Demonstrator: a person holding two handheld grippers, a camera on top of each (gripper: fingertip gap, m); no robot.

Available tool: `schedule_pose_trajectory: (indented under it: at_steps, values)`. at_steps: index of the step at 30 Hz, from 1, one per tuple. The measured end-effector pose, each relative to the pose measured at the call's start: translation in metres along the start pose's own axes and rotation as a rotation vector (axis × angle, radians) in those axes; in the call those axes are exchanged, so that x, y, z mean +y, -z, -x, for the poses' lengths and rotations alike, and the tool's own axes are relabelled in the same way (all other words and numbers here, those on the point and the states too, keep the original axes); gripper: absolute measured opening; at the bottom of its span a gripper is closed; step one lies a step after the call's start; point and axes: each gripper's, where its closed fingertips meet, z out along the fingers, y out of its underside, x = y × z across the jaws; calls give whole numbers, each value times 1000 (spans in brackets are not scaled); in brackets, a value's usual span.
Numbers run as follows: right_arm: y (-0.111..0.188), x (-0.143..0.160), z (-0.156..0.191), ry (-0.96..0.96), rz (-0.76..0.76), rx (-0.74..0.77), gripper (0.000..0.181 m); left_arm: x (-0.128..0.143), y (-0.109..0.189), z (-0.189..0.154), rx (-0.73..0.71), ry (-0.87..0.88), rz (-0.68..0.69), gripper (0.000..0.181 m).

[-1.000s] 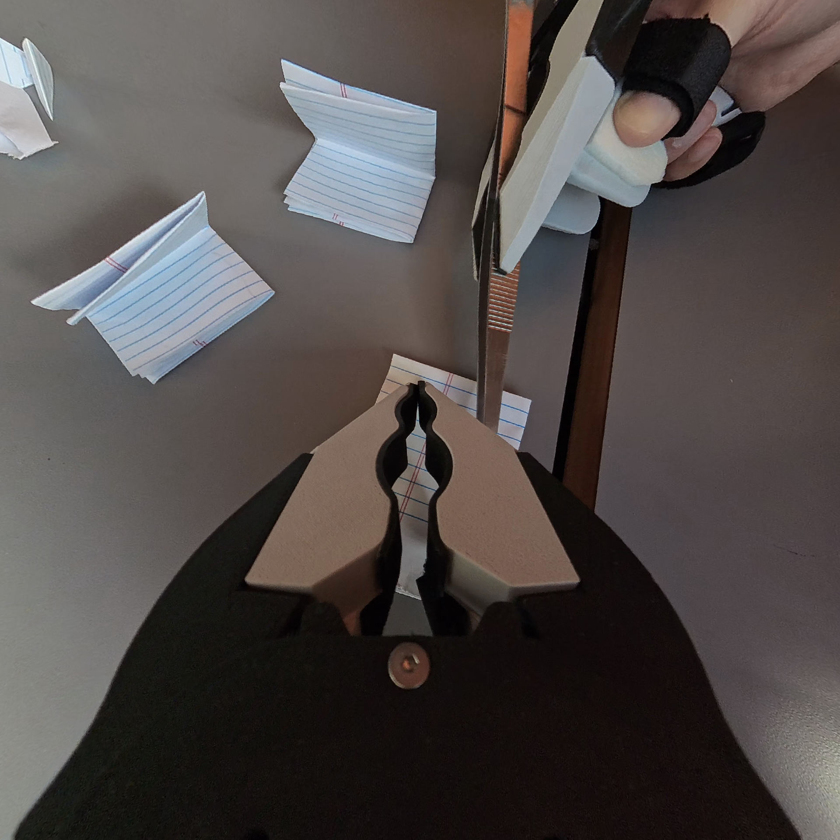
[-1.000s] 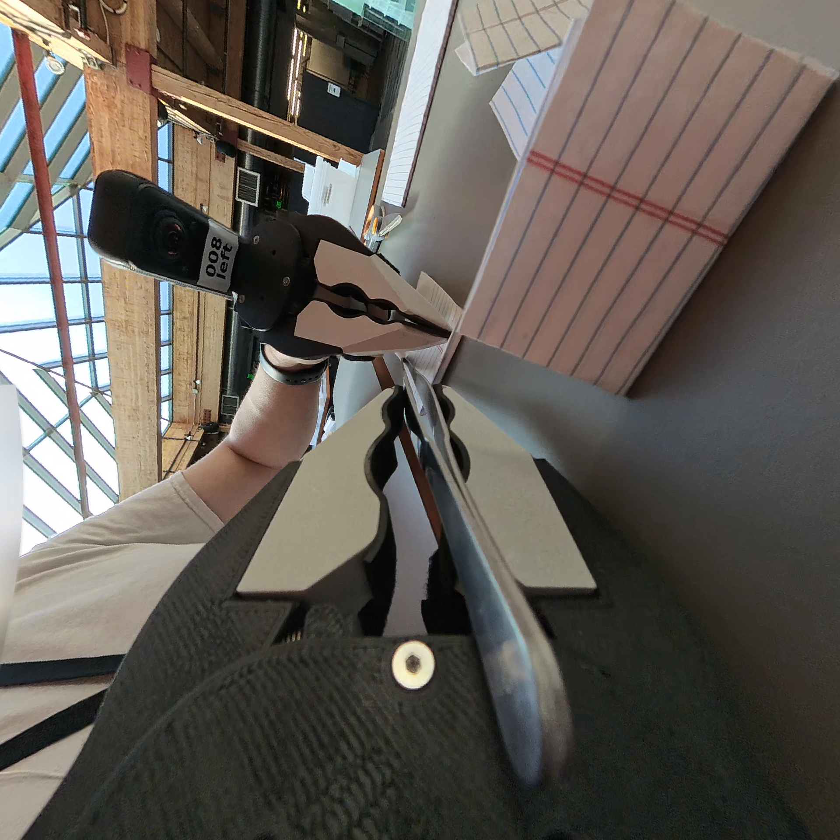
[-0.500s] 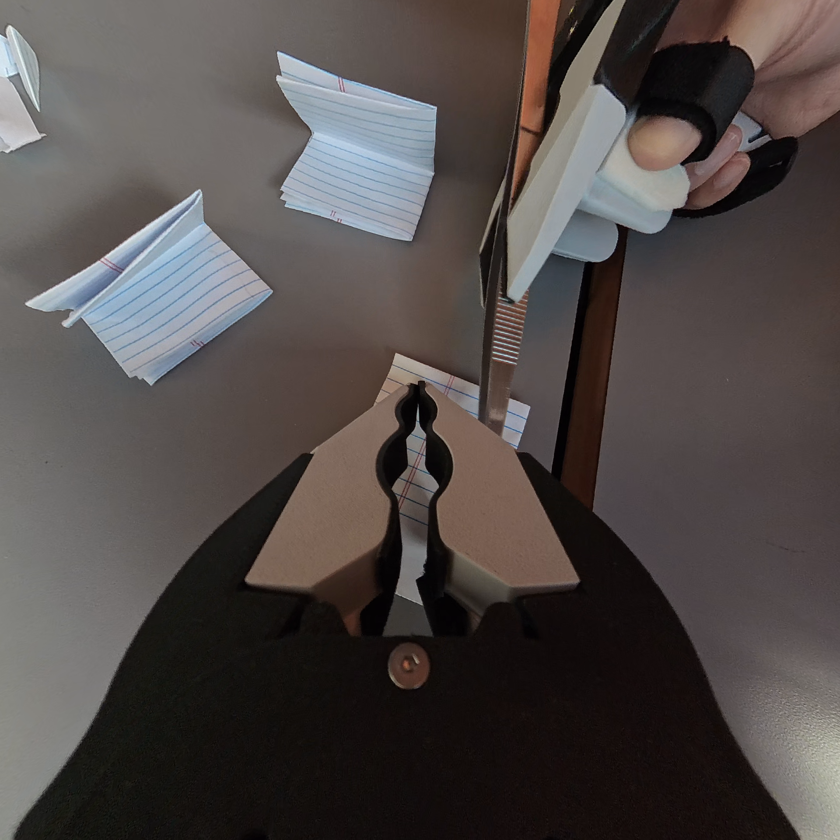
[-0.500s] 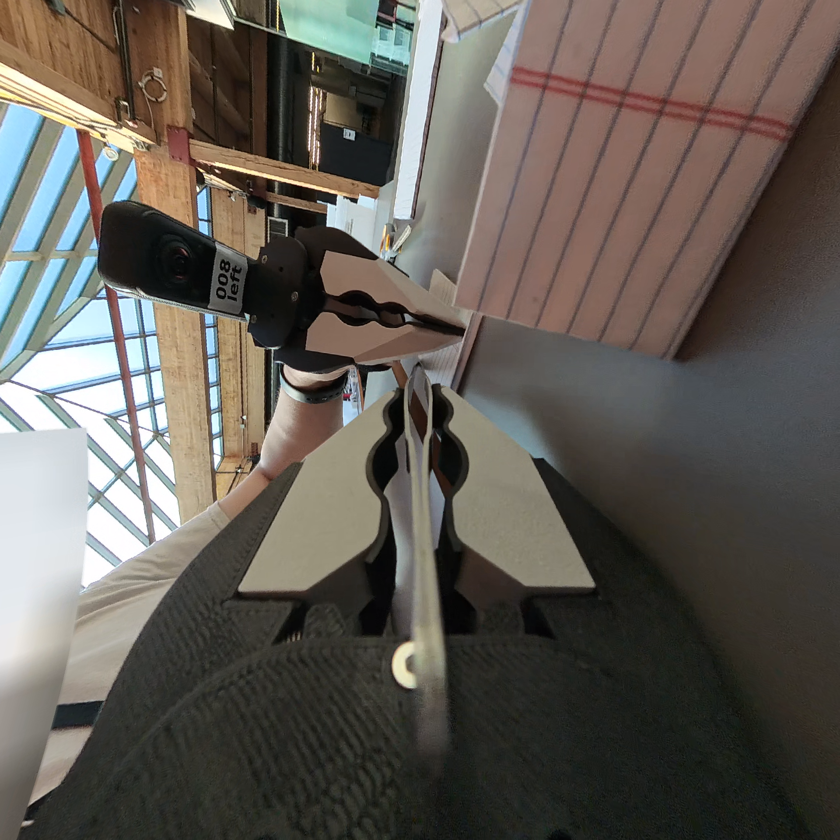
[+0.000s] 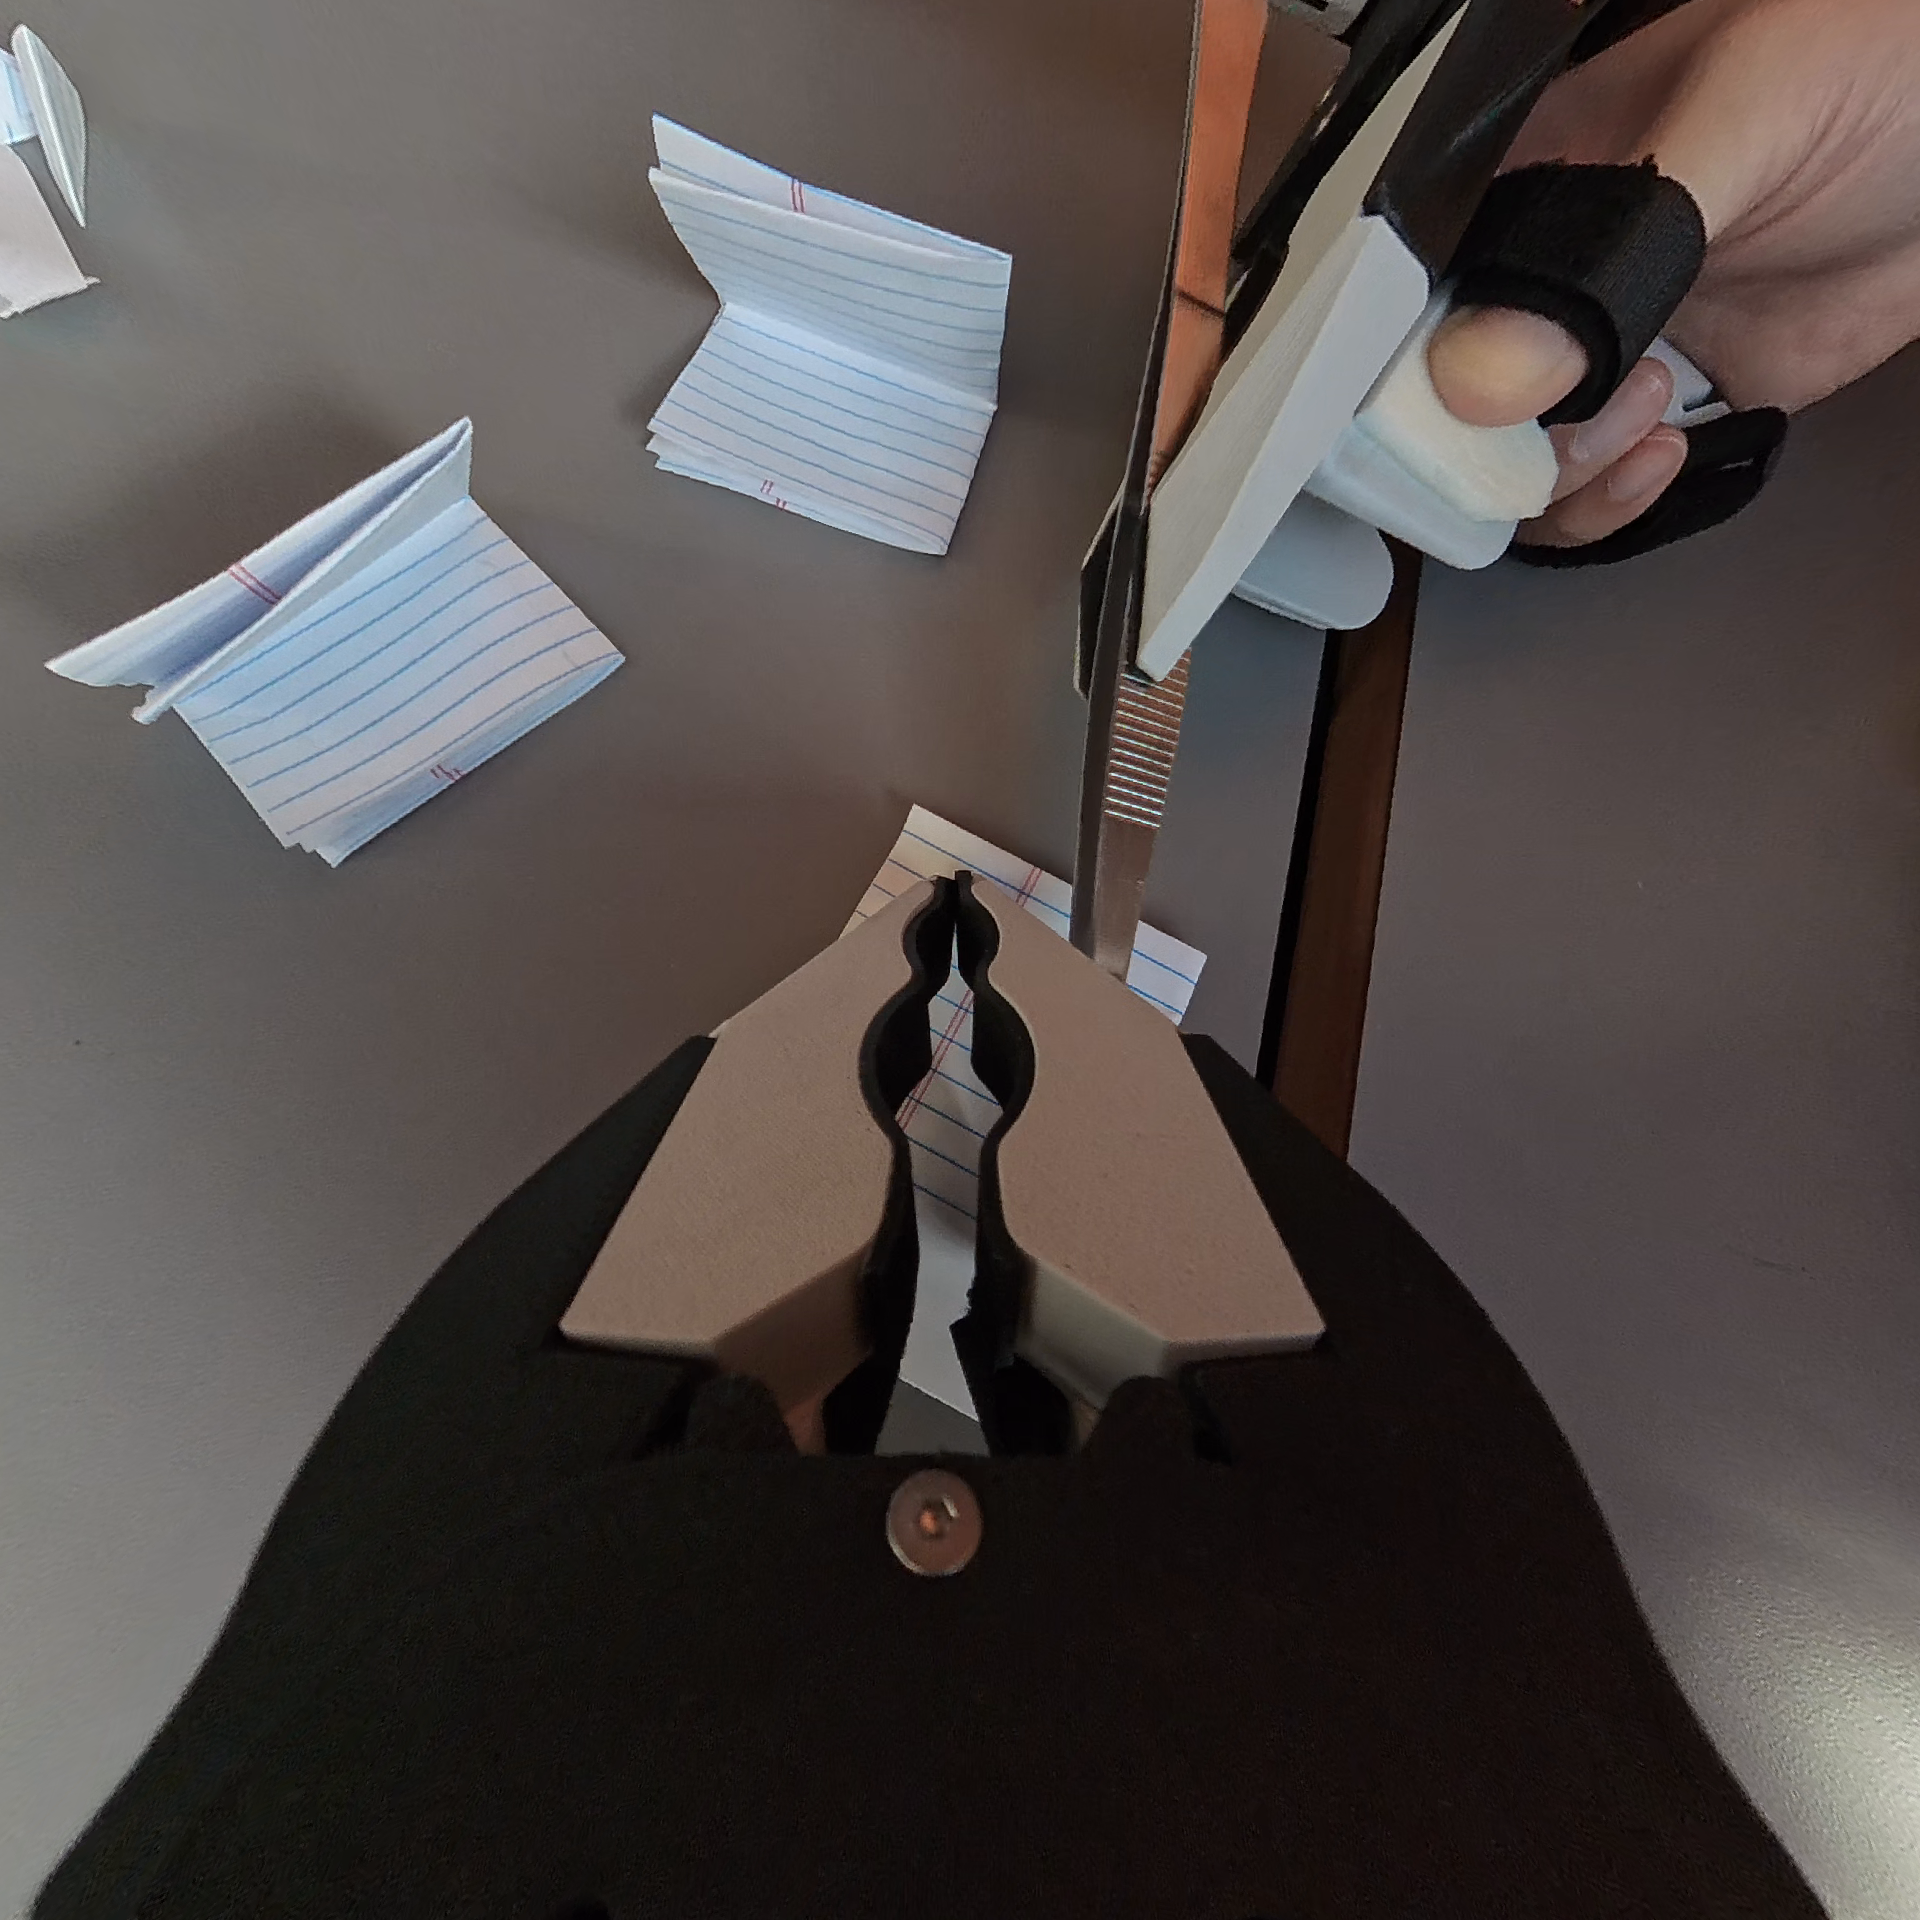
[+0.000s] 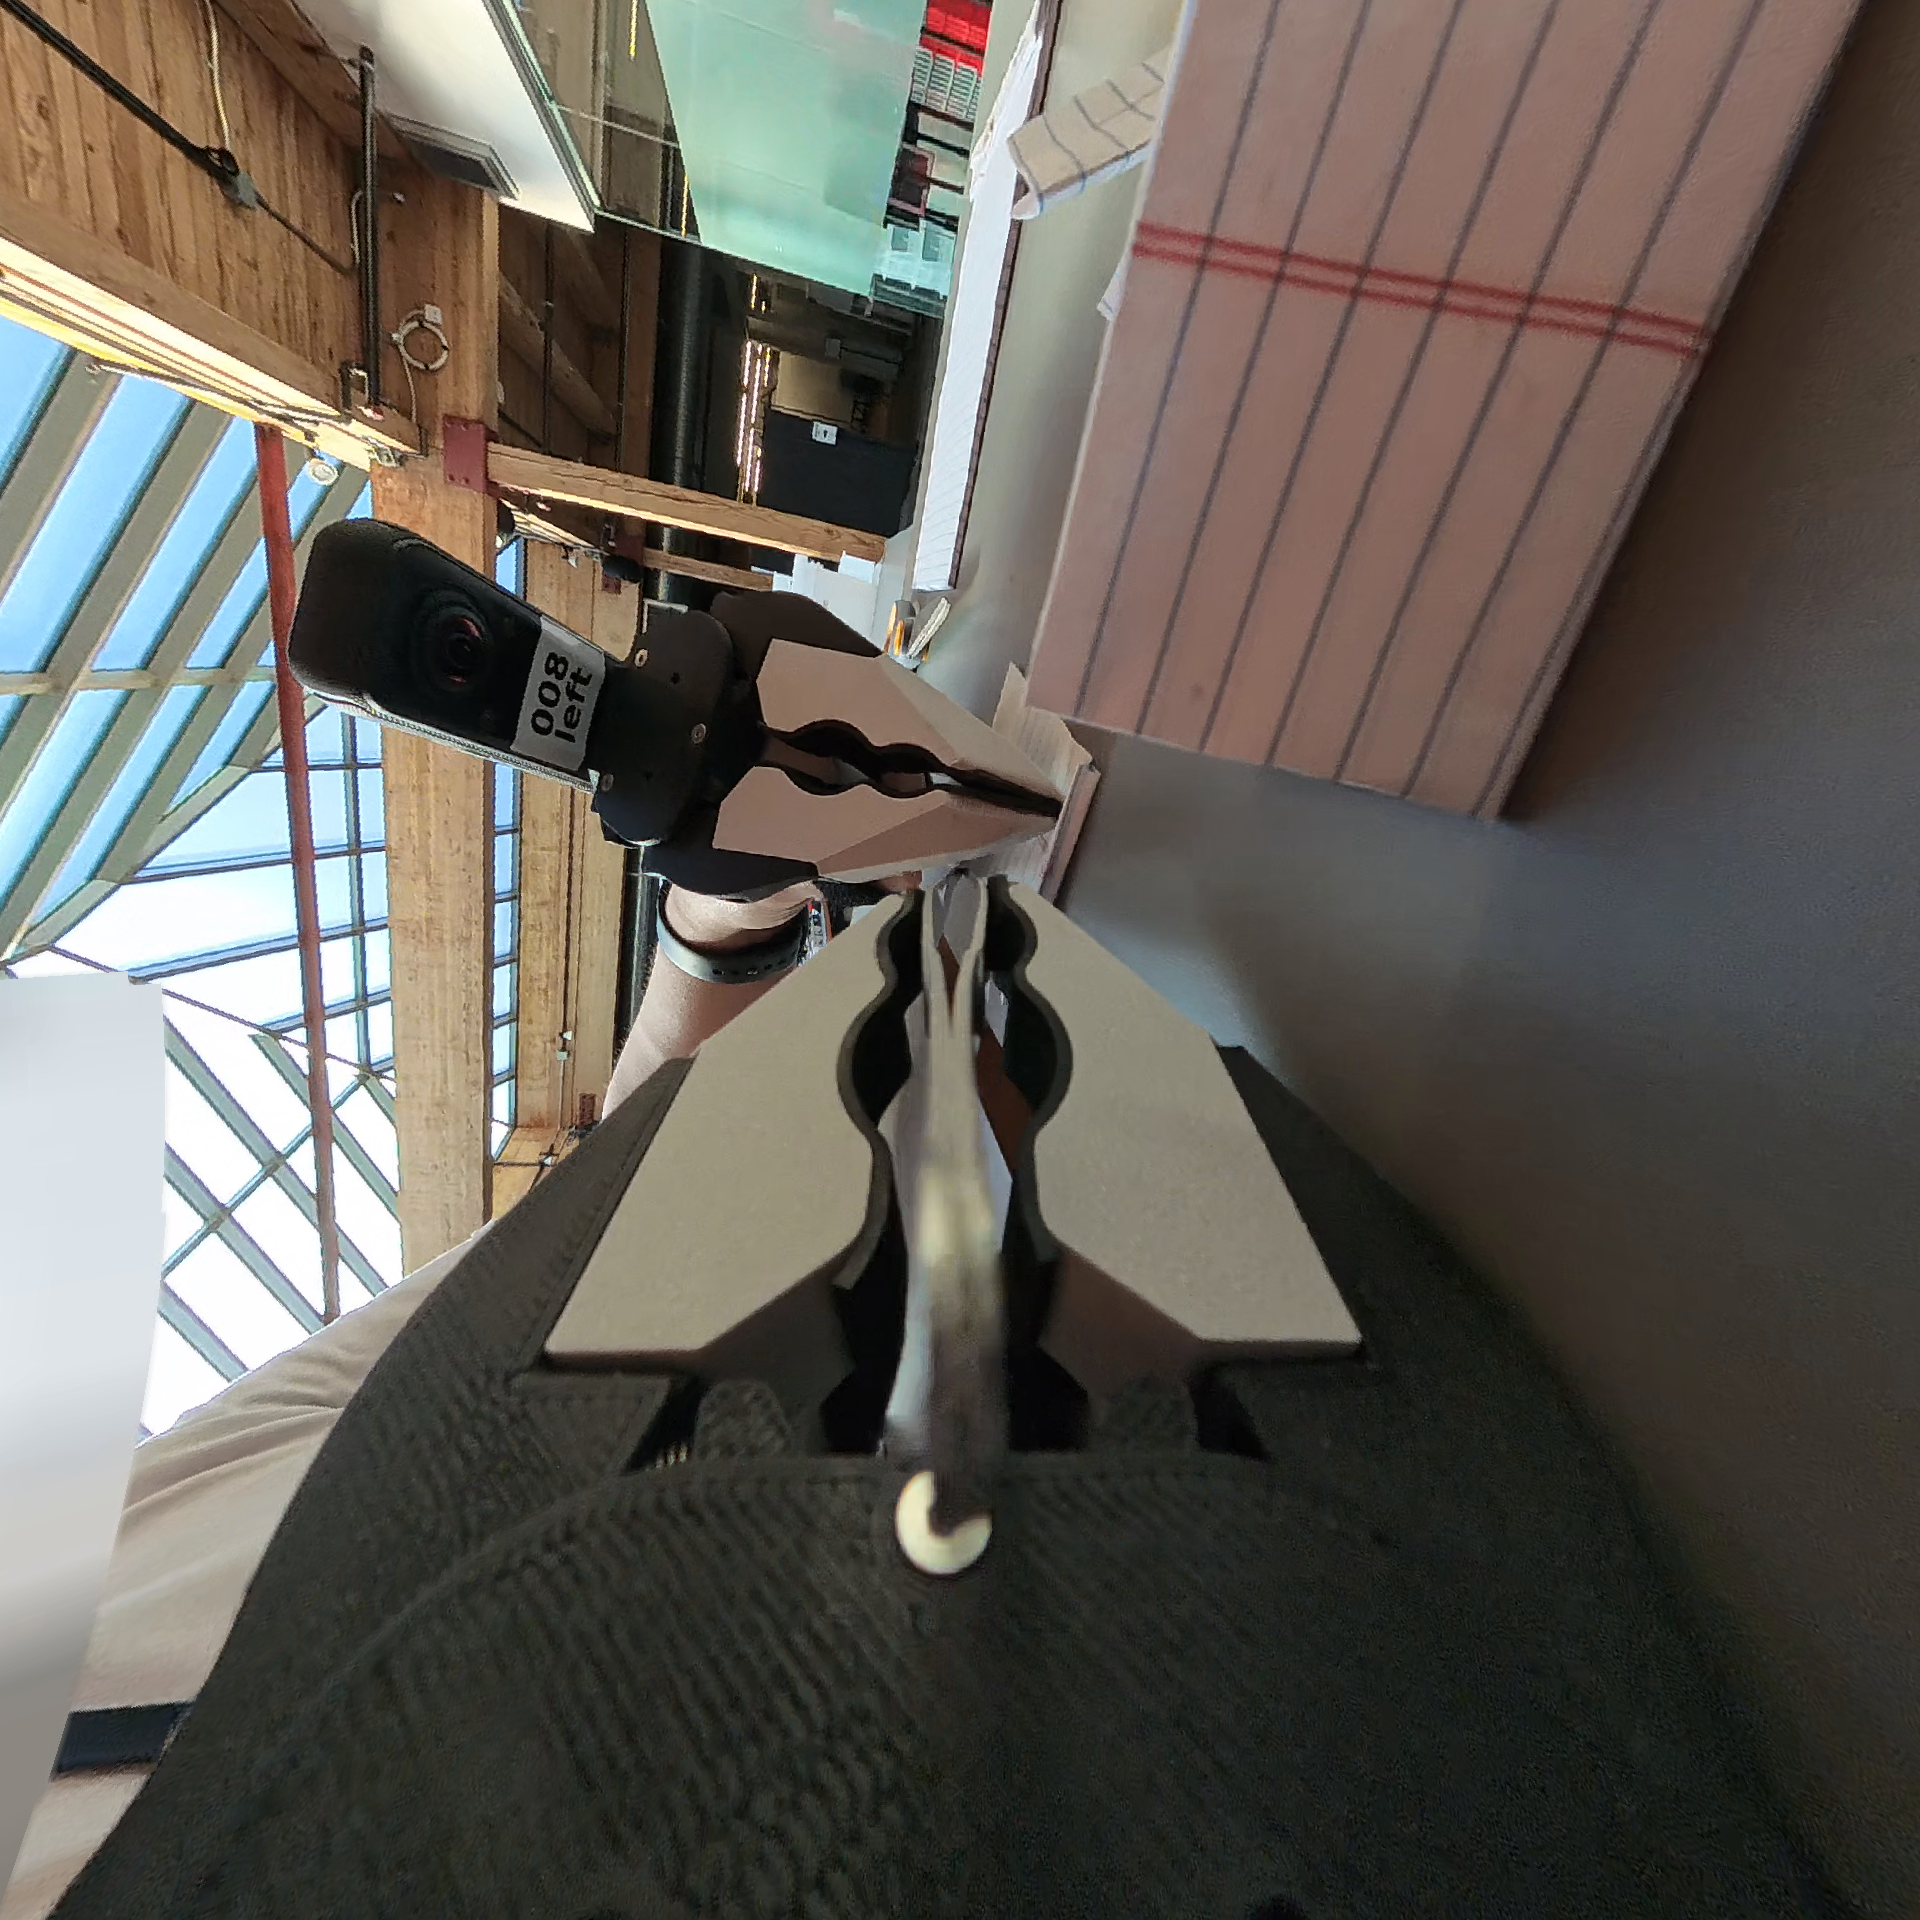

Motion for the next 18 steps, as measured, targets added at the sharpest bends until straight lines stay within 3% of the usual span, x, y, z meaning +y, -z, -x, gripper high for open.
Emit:
schedule_pose_trajectory:
  at_steps: [6,9,14,18]
  values:
    - [0,3,-4,37,31,56,11,-1,2,-2,46,75,-3,0]
    - [1,3,-4,30,36,49,11,-10,20,0,79,189,-99,0]
    - [2,3,-3,27,33,43,11,15,56,4,-71,156,-107,0]
    - [2,3,-3,18,44,42,11,43,51,-1,-141,121,-16,0]
